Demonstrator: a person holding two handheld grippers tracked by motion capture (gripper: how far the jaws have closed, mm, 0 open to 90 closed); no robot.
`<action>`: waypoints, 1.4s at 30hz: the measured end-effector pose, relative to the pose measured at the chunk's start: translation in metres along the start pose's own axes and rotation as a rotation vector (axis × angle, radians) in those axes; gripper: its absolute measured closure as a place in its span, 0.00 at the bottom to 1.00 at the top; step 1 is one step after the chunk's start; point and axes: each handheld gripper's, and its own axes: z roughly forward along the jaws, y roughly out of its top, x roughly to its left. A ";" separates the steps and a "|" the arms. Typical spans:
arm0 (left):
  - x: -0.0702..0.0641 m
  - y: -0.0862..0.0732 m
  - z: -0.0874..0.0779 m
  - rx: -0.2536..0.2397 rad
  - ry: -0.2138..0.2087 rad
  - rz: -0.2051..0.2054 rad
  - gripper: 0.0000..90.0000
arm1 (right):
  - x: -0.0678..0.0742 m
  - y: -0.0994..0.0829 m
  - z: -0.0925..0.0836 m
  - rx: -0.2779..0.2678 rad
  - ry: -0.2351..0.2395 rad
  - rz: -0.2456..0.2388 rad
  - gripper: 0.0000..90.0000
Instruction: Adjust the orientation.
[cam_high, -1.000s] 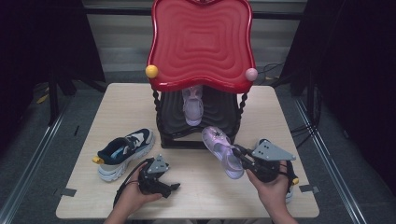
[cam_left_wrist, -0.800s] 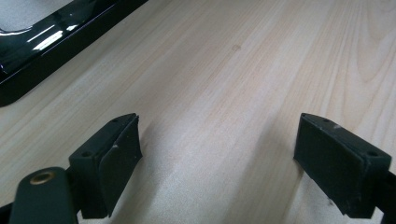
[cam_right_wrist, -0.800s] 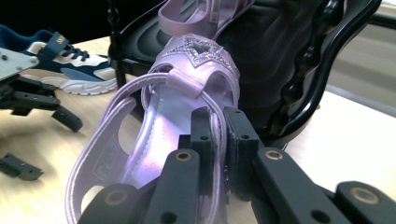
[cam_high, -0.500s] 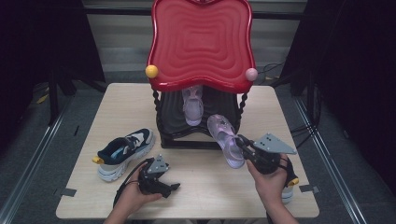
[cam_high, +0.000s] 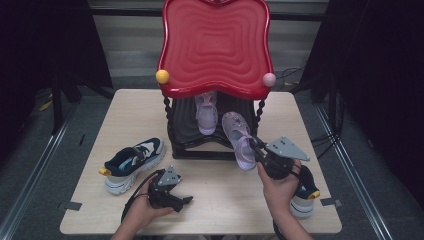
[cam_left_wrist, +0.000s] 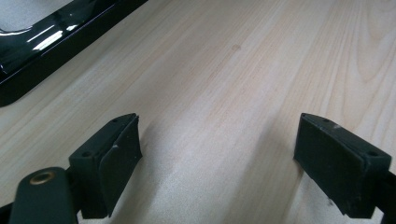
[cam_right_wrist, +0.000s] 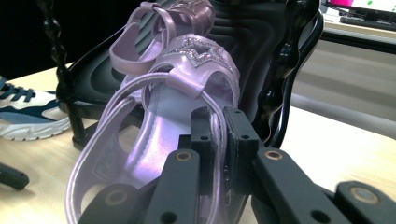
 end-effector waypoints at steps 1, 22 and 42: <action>0.000 0.000 0.000 0.000 0.001 0.000 0.16 | 0.000 0.000 0.002 0.001 -0.003 -0.003 0.92; -0.001 0.000 0.001 -0.011 -0.003 -0.009 0.16 | 0.005 0.007 0.025 -0.031 -0.091 0.021 0.92; -0.001 0.000 0.001 -0.011 -0.003 -0.009 0.16 | 0.005 0.010 0.046 -0.064 -0.167 0.045 0.92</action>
